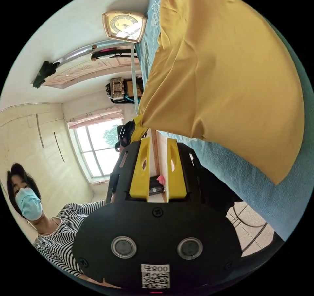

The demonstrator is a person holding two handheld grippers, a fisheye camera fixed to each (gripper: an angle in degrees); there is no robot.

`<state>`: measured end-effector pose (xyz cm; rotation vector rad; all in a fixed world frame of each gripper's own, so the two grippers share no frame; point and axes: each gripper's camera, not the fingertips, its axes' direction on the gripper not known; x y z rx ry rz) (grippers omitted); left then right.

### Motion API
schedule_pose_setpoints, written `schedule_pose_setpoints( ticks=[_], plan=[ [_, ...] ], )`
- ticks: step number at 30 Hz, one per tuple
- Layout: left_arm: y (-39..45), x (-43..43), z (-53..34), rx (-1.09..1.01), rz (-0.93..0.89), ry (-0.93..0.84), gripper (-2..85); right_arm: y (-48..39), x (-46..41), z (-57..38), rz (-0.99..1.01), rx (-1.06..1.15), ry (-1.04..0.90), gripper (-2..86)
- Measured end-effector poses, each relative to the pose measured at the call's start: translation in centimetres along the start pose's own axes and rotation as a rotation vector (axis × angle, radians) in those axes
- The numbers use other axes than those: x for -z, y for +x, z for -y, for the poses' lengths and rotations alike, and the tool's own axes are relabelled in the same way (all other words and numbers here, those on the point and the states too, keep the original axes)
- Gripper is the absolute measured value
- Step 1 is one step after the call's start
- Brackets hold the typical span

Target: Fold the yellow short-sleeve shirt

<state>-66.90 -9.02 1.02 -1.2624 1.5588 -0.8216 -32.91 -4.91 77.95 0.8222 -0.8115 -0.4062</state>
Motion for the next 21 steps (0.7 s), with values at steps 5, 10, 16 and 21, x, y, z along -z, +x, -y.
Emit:
schedule_pose_setpoints(
  ticks=[5, 10, 16, 21],
  plan=[
    [-1.5, 0.1, 0.1, 0.012, -0.006, 0.001, 2.8, 0.9, 2.8, -3.3, -0.099, 0.001, 0.045, 8.4],
    [-3.4, 0.0, -0.1, 0.037, -0.009, -0.002, 2.8, 1.7, 8.2, -7.4, -0.269, -0.043, 0.192, 9.3],
    [-5.1, -0.1, -0.2, 0.067, -0.010, 0.006, 2.6, 2.1, 9.3, -7.4, -0.372, -0.065, 0.241, 10.9],
    [-5.7, -0.1, 0.2, 0.067, 0.008, -0.001, 2.5, 2.6, 8.1, -7.2, -0.441, -0.069, 0.210, 11.3]
  ],
)
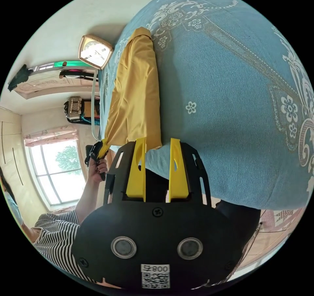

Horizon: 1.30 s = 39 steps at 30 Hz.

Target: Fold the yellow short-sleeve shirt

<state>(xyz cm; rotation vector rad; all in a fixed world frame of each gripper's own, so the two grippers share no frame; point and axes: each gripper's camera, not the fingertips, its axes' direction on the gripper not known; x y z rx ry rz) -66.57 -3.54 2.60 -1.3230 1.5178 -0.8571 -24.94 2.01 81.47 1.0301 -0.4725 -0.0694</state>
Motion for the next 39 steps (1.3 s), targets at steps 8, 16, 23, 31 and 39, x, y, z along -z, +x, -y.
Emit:
schedule_pose_setpoints(
  ticks=[8, 16, 23, 31, 39],
  plan=[
    [-1.0, 0.1, 0.9, 0.006, 0.000, 0.004, 2.6, 0.1, -0.7, -1.7, 0.055, 0.020, -0.017, 11.2],
    [-1.2, 0.2, 2.2, 0.004, -0.075, 0.019, 2.7, -3.3, -6.6, -4.7, 0.358, 0.061, -0.113, 10.9],
    [-1.1, 0.4, 3.5, 0.017, -0.104, 0.040, 3.0, -4.2, -13.0, -3.3, 0.594, -0.088, -0.098, 10.5],
    [-1.9, 0.2, 5.2, 0.064, -0.170, 0.079, 3.1, -2.3, -16.2, -4.4, 0.730, -0.263, -0.031, 9.3],
    [-1.5, -0.2, 7.6, 0.076, -0.171, 0.075, 3.4, -0.8, -17.4, -5.1, 0.776, -0.304, 0.022, 3.1]
  ],
)
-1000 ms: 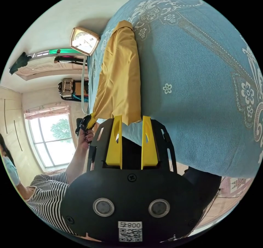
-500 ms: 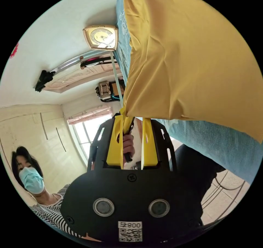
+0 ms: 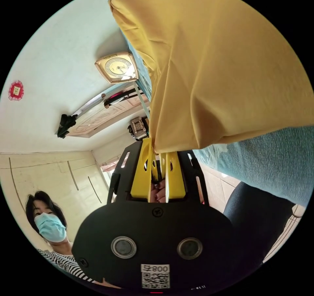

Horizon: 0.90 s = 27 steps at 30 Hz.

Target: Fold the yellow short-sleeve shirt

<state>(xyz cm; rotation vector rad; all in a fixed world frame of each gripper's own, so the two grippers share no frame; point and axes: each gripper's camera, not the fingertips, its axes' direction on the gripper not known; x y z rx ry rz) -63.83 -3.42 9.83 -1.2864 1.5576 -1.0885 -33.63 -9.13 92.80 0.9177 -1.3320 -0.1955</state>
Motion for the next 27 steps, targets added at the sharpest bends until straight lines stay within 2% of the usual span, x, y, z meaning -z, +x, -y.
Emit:
schedule_pose_setpoints(
  ticks=[9, 20, 27],
  plan=[
    [3.2, 1.9, 5.3, -0.092, 0.107, 0.051, 6.0, 1.4, 1.4, 0.2, -0.019, -0.005, -0.032, -0.2],
    [6.6, -5.7, 20.3, -0.067, 0.144, -0.069, 13.0, 2.7, 3.4, -0.1, -0.037, 0.011, -0.075, -0.3],
    [10.5, -10.1, 25.9, -0.077, 0.208, -0.112, 10.4, 4.1, 5.4, -0.1, -0.035, 0.005, -0.101, -0.3]
  ],
)
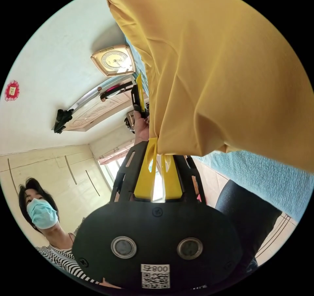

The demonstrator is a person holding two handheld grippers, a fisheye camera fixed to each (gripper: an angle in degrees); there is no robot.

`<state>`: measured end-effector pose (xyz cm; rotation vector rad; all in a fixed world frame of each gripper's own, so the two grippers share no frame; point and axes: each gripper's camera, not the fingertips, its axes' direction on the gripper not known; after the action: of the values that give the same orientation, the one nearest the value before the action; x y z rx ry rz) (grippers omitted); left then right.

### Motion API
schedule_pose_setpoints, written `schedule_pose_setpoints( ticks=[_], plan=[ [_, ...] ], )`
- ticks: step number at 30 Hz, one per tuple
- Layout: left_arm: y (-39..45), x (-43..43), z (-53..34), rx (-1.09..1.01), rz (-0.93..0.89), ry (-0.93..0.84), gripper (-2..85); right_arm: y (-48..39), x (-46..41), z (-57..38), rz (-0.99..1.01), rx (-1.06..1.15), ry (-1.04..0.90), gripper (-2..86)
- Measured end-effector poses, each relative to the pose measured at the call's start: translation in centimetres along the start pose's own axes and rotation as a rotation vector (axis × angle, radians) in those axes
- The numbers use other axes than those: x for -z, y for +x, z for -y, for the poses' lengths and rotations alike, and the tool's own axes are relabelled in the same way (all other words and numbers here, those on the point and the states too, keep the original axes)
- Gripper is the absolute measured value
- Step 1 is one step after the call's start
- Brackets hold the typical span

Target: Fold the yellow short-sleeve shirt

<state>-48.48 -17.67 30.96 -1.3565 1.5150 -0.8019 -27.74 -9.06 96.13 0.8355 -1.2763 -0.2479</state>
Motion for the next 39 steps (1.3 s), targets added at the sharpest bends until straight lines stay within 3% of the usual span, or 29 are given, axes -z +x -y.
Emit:
schedule_pose_setpoints(
  ticks=[6, 17, 30, 39],
  plan=[
    [5.1, -1.2, 2.6, -0.012, 0.081, 0.000, 3.2, 0.5, 2.5, -0.5, -0.015, 0.026, -0.026, -0.3],
    [19.6, -1.6, 1.6, -0.088, -0.092, 0.082, 2.2, -0.6, 10.7, -5.0, 0.042, 0.139, -0.069, -0.1],
    [42.1, -6.5, -3.0, -0.274, -0.217, 0.074, 2.0, -5.5, 28.0, -17.2, 0.164, 0.397, -0.002, 0.2],
    [55.3, -16.0, -5.7, -0.308, -0.249, -0.012, 2.1, -3.6, 40.5, -25.2, 0.248, 0.481, 0.113, 0.2]
  ],
)
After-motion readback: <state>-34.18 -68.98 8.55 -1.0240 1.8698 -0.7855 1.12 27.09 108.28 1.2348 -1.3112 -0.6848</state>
